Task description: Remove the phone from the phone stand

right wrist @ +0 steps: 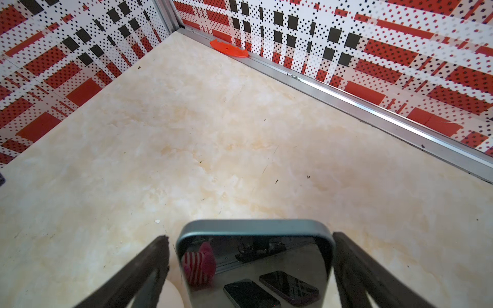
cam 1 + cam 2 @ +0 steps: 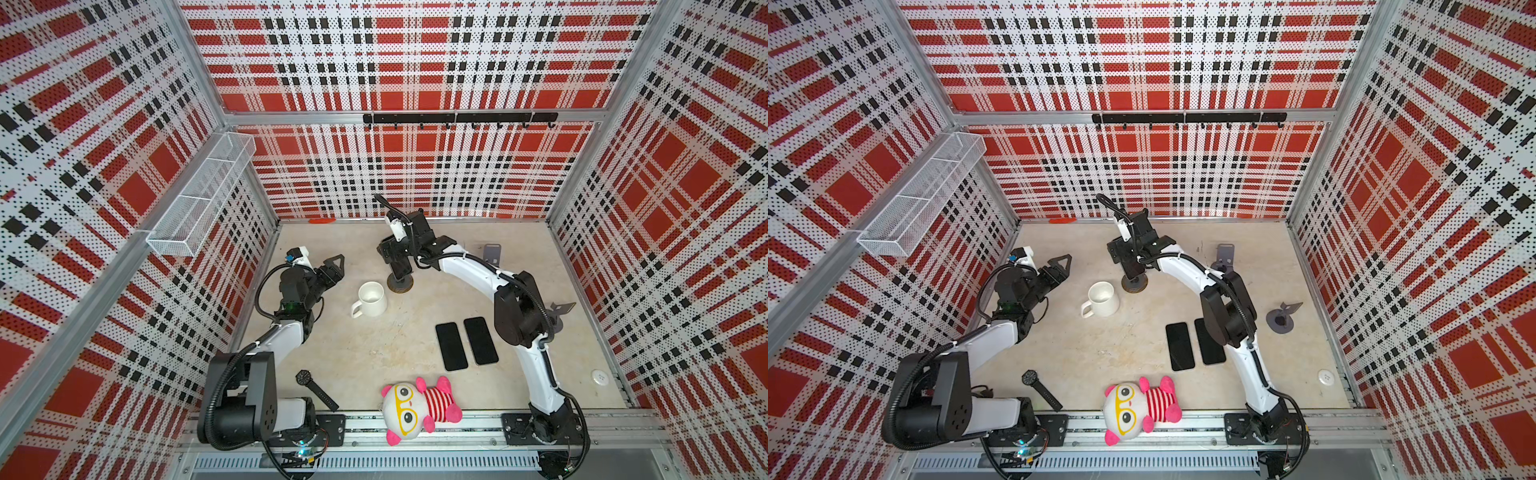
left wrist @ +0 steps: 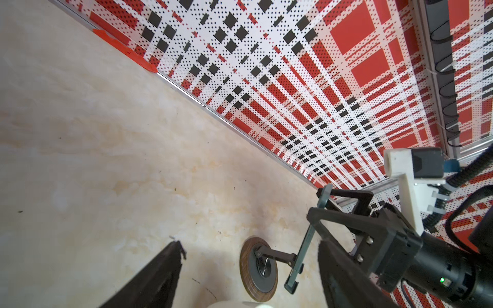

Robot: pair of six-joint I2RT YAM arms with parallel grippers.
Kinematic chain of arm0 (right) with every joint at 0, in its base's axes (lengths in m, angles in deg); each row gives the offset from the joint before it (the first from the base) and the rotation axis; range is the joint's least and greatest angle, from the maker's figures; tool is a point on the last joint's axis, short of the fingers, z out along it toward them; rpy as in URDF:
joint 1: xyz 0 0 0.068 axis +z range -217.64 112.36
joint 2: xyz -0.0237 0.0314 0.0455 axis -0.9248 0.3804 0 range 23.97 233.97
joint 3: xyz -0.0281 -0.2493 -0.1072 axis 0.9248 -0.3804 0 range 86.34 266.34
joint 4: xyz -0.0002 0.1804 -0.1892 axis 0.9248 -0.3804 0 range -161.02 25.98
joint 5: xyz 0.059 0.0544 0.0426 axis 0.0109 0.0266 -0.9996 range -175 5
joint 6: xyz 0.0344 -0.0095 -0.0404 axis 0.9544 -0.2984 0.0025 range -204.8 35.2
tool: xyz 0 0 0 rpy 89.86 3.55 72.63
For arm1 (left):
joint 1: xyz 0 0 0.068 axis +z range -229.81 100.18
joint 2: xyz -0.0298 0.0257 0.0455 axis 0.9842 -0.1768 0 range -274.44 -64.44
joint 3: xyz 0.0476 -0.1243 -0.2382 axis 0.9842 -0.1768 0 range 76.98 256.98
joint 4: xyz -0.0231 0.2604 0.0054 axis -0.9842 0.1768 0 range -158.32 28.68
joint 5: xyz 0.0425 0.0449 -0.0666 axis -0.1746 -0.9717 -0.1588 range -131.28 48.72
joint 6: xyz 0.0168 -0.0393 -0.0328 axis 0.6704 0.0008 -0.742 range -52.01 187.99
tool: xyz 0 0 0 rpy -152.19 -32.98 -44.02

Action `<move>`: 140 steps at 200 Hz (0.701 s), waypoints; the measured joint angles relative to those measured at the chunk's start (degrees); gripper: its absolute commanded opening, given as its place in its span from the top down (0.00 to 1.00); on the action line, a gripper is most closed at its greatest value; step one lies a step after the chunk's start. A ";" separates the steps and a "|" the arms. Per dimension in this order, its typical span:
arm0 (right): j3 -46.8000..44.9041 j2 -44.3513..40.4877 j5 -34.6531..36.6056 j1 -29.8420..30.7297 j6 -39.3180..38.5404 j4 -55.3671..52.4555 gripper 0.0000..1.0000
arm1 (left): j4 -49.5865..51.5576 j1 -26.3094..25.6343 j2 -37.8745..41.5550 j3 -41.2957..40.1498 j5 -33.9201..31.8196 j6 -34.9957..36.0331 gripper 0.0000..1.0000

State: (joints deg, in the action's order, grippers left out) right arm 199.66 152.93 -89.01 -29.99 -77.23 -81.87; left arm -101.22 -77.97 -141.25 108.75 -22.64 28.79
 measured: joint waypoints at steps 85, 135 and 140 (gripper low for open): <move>2.45 2.84 0.11 0.00 0.35 -2.34 0.12 | 1.64 0.02 0.57 -0.02 -1.51 0.46 0.16; 2.45 2.84 0.02 -0.04 -0.07 -2.45 0.19 | 1.68 0.02 0.35 -0.02 -1.42 0.46 0.17; 2.45 2.84 0.00 -0.04 -0.13 -2.45 0.20 | 1.68 0.02 0.26 -0.02 -1.36 0.46 0.17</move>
State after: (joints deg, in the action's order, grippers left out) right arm 202.10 155.78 -89.01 -30.04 -77.36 -84.32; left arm -99.54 -77.95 -140.99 108.73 -24.00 29.25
